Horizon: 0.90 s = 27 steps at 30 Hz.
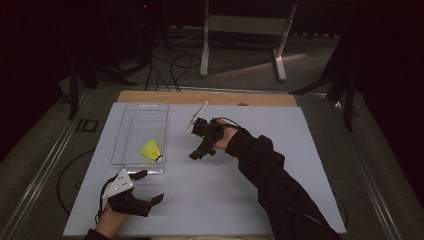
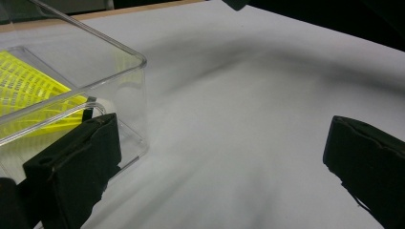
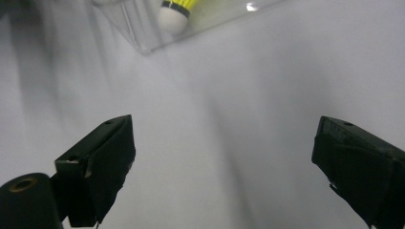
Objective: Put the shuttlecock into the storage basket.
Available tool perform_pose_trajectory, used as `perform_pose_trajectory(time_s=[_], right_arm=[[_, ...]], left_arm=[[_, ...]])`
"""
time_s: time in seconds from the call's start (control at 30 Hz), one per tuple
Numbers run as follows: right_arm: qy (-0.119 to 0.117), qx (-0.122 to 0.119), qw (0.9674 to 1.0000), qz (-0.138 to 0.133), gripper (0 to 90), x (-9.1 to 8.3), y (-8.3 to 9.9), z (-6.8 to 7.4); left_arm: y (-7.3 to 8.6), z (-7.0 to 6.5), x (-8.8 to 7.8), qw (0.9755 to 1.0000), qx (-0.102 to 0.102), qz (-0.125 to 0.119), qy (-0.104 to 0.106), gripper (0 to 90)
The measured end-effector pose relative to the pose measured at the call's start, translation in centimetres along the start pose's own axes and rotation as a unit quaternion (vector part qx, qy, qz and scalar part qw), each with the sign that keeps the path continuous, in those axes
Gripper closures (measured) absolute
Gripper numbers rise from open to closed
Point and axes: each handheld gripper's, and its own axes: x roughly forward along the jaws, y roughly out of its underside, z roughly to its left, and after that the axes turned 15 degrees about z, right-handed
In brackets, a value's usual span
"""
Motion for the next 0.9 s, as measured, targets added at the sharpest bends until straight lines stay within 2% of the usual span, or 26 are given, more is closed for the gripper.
perform_pose_trajectory(time_s=[0.43,0.8,0.9], right_arm=[[0.001,0.033,0.9991,-0.027,7.7,0.3,5.2,-1.1],[0.005,0.052,0.9980,-0.036,7.8,1.0,9.1,-1.1],[0.008,0.062,0.9971,-0.044,7.8,1.3,10.9,-1.1]], left_arm=[[0.0,0.0,0.0,1.0000,0.000,0.001,0.000,0.4],[0.0,0.0,0.1,1.0000,-0.001,0.000,0.000,0.4],[-0.1,0.0,0.1,1.0000,0.001,0.001,0.000,0.3]])
